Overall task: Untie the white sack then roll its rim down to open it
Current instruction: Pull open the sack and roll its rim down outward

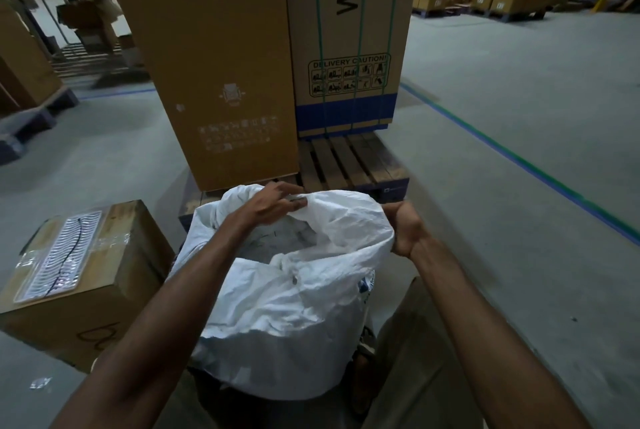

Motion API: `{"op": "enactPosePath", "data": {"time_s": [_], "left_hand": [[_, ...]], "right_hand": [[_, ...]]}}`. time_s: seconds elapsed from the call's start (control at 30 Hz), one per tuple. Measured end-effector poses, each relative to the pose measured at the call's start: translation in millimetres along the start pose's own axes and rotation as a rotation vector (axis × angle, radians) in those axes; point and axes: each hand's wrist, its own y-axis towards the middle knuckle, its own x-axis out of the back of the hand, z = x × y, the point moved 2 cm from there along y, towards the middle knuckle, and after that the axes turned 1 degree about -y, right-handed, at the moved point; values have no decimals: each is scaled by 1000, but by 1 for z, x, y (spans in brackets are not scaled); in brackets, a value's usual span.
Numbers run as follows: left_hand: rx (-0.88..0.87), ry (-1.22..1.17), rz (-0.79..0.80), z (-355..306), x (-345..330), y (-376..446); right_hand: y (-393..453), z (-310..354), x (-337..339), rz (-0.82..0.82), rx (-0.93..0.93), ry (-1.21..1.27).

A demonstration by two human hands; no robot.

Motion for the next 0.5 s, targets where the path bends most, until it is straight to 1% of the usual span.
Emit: {"op": "enactPosePath", "data": {"time_s": [0.07,0.13,0.2,0.23,0.27,0.33,0.43,0.5], "left_hand": [[-3,-9,70,-5,-3,-2],[1,7,141,-6,-4,-3],[13,-3,111,-5,-6,-3],[10,-36,55,-5,-7,-3],[2,-79,-13,-5,-10,-1],[17,-127,-122,-10,-12,3],[43,-66,-198,-19,-9,10],[68,-22,-242,-20,-7,12]], "right_hand": [[-4,4,-1,-47,13,-163],[-1,9,1,-228,129,-547],[1,7,-4,-423,282,-905],[1,4,-11,-487,370,-1002],[-2,1,-21,-529,477,-1043],[-9,-8,-45,-548,675,-1073],[-20,-10,-74,-563,863,-1274],[-27,-2,-85,-618,963,-1307]]}}
